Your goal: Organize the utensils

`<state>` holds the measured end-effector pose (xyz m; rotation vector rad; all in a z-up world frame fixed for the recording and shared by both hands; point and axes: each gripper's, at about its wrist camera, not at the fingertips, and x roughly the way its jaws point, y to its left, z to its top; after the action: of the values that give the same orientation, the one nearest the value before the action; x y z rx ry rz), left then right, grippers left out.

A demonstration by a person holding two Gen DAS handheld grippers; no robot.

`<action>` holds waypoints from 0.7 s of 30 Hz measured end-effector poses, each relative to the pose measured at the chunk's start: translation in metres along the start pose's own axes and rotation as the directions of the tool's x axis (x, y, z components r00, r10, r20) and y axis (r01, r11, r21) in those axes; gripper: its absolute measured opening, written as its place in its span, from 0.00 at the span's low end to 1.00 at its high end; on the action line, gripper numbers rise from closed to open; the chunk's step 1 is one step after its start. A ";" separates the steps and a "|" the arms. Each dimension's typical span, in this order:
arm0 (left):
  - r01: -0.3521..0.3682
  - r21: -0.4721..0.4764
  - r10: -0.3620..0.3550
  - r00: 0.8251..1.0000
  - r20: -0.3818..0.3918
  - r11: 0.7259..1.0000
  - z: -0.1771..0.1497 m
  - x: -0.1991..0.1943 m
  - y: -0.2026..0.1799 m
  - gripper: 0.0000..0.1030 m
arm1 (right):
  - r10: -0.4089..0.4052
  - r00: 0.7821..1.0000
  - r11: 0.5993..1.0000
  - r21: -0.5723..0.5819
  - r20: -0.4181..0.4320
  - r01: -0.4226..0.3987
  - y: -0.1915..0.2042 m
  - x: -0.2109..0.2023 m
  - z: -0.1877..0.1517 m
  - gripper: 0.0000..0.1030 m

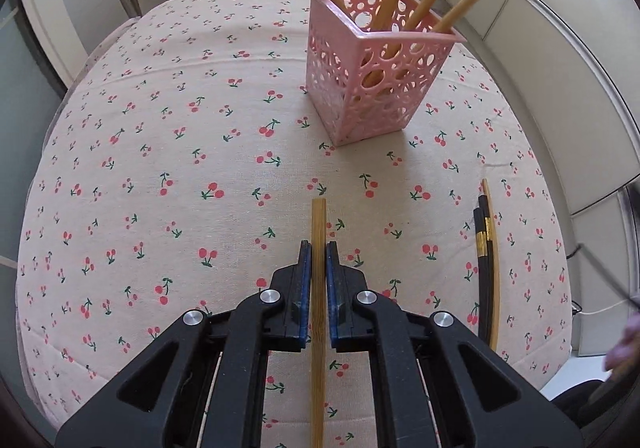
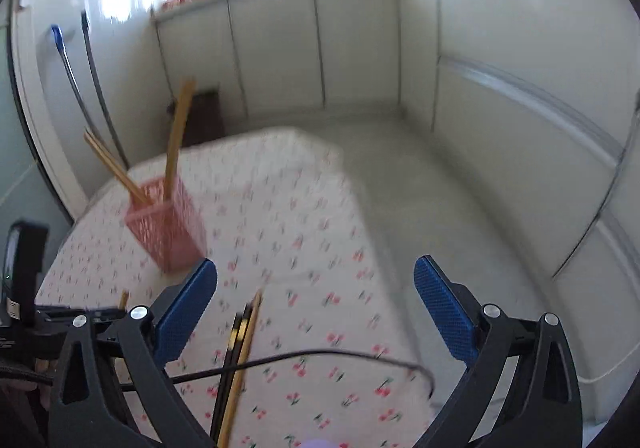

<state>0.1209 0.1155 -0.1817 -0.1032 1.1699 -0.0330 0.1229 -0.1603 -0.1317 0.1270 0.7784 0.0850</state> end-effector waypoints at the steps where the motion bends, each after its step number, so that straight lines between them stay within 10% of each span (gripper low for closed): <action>1: 0.007 -0.002 -0.007 1.000 -0.001 1.000 0.000 -0.002 0.002 0.06 | 0.019 0.997 1.000 0.015 -0.075 -0.018 0.001 0.017 0.001 0.93; 9: 0.042 -0.028 -0.042 0.999 -0.021 0.999 0.006 0.005 0.005 0.07 | 0.028 0.918 0.999 0.054 -0.395 -0.008 0.008 0.101 0.001 0.89; 21: 0.037 -0.033 -0.039 0.998 -0.057 0.999 0.009 0.020 0.005 0.07 | -0.046 0.854 0.999 -0.034 -0.519 0.033 0.025 0.132 -0.013 0.89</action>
<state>0.1369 0.1198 -0.1969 -0.1536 1.2264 -0.0516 0.2066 -0.1185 -0.2294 0.0636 1.3241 0.0908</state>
